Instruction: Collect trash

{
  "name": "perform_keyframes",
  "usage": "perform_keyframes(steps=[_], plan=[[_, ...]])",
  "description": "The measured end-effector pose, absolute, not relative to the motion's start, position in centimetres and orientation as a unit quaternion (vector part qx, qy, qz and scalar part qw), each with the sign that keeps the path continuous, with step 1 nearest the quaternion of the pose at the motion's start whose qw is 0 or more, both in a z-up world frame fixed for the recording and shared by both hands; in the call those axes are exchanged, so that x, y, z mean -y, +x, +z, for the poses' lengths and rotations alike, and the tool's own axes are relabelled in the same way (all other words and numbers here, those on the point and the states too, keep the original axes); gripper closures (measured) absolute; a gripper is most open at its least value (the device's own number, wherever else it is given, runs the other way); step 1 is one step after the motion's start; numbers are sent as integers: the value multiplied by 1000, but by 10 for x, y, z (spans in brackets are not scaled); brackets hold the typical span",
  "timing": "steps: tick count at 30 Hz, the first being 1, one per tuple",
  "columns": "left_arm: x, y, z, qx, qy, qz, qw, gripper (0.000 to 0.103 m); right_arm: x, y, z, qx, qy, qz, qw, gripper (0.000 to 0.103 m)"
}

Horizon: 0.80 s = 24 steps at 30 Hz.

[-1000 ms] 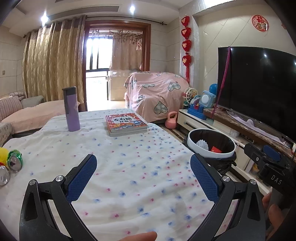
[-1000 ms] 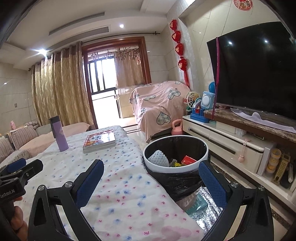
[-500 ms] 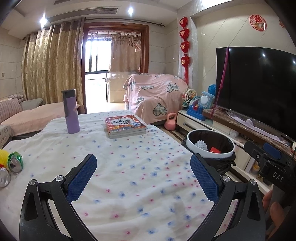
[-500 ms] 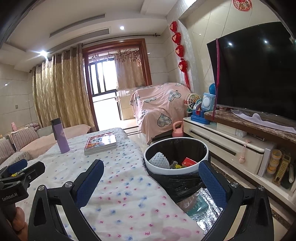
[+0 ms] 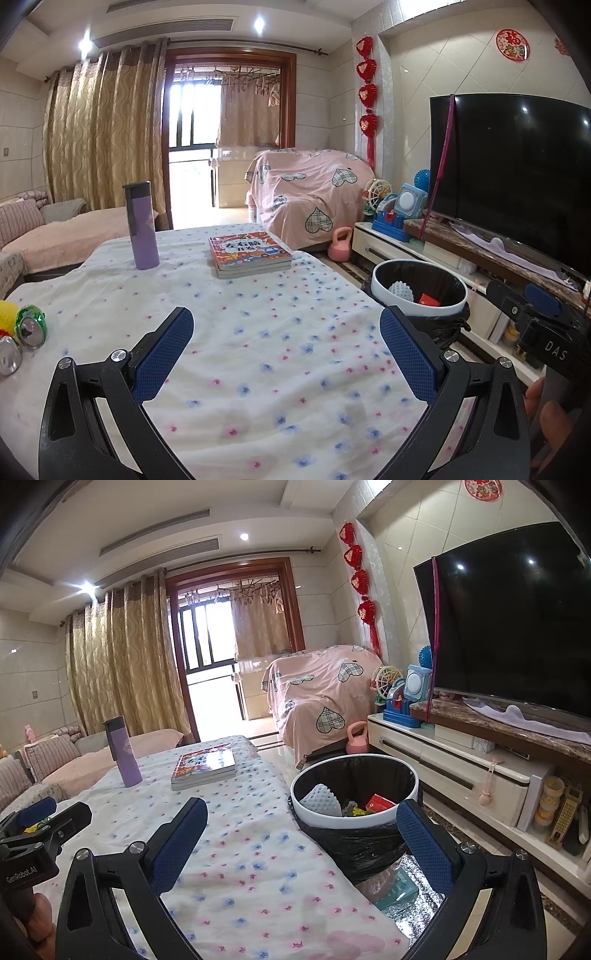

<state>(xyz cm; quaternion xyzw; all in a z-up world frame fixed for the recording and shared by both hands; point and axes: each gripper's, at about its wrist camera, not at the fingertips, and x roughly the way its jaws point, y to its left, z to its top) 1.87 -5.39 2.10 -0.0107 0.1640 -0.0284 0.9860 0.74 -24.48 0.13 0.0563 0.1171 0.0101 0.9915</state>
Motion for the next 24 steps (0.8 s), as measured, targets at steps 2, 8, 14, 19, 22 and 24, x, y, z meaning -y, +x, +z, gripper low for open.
perform_keyframes(steps=[2,8,14,19,22,24], plan=[[54,19,21,-165,-10,-29,986,0,244,7,1,-118,57,11,991,0],[53,19,21,-165,-11,-31,986,0,244,7,1,-119,57,11,991,0],[53,21,20,-166,-10,-32,986,0,244,7,1,-118,57,12,991,0],[51,24,17,-169,-9,-32,985,0,242,8,0,-120,57,14,991,0],[51,26,16,-172,-9,-33,985,0,241,9,-1,-121,58,16,991,0],[51,26,14,-174,-8,-34,984,0,241,9,-2,-122,59,16,991,0]])
